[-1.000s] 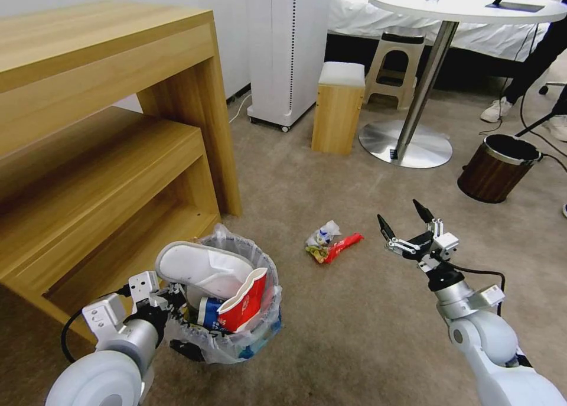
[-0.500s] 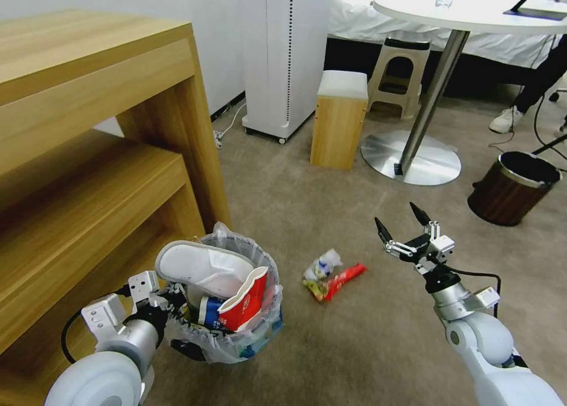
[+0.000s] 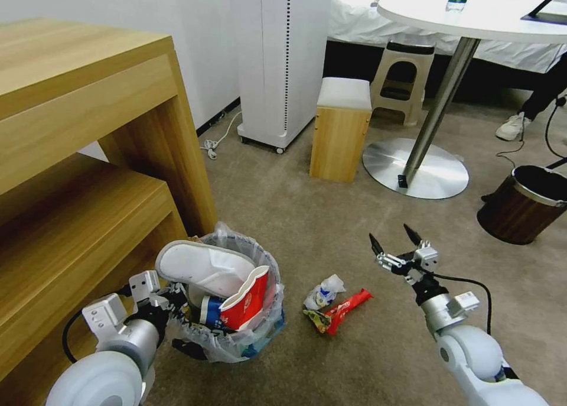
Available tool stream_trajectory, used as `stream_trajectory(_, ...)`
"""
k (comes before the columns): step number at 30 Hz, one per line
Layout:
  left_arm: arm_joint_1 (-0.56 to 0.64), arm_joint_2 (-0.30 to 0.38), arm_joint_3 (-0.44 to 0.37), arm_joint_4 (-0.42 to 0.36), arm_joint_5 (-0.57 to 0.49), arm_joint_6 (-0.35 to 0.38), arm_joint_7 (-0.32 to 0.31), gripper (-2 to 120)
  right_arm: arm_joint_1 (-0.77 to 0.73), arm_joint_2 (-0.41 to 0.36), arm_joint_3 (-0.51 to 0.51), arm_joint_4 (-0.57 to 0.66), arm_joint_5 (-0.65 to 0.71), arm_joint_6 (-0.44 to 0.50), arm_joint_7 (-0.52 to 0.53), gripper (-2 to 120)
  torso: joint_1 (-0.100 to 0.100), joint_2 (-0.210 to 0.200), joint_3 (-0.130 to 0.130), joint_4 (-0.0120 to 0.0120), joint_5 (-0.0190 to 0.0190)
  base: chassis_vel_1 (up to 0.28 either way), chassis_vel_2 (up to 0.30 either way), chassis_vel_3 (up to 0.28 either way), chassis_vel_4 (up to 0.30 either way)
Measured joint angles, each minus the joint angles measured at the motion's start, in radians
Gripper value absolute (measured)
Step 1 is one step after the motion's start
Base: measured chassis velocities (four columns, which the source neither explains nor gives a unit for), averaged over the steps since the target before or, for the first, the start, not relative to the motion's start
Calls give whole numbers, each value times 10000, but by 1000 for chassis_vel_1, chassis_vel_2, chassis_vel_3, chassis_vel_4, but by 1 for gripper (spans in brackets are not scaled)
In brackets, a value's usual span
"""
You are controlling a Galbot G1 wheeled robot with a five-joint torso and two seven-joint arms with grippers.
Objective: Pick up the trash bin and place the garbage on the floor into it.
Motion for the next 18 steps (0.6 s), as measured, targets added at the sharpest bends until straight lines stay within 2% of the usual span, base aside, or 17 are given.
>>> stream_trajectory(3, 9, 6, 0, -15, 0, 0, 0, 1, 46, -30, -441, 108, 531, -1810, 1514, 100, 1, -1, 3, 0, 1, 8, -7, -10, 18)
stream_trajectory(4, 9, 6, 0, -15, 0, 0, 0, 1, 46, -30, -441, 108, 531, -1810, 1514, 100, 1, -1, 3, 0, 1, 0, 0, 0, 0)
stream_trajectory(5, 9, 9, -1, -17, 0, 0, 0, 1, 89, -20, -529, 108, 694, -2110, 1788, 100, 1, -1, 3, 0, 0, 0, 0, 0, 0)
stream_trajectory(6, 9, 17, -2, -20, -1, 0, 0, 1, 212, 35, -704, 110, 1229, -2886, 2551, 100, 1, -1, 3, 0, -1, 0, 0, 0, 0)
stream_trajectory(7, 9, 17, -2, -20, -1, 0, 0, 1, 212, 35, -704, 110, 1229, -2886, 2551, 100, 1, -1, 3, 0, -1, 0, 0, 0, 0)
stream_trajectory(10, 0, 30, -12, -19, -9, 0, 0, 1, 517, 181, -907, 115, 2932, -4409, 4022, 100, 1, 0, 3, 0, 0, 0, 0, 0, 0)
stream_trajectory(11, 0, 30, -12, -19, -9, 0, 0, 1, 517, 181, -907, 115, 2932, -4409, 4022, 100, 1, 0, 3, 0, 0, 0, 0, 0, 0)
stream_trajectory(14, -27, 25, 12, 19, -16, -1, 9, 1, 914, 337, -1056, -80, 4050, -5266, 4654, 100, 1, 0, 4, 1, -1, 0, 0, 0, 0)
stream_trajectory(18, -54, 19, 29, 41, -17, -4, 14, 1, 1220, 461, -1232, -279, 4716, -5696, 4770, 100, 1, -1, 4, 1, -1, 0, 0, 0, 0)
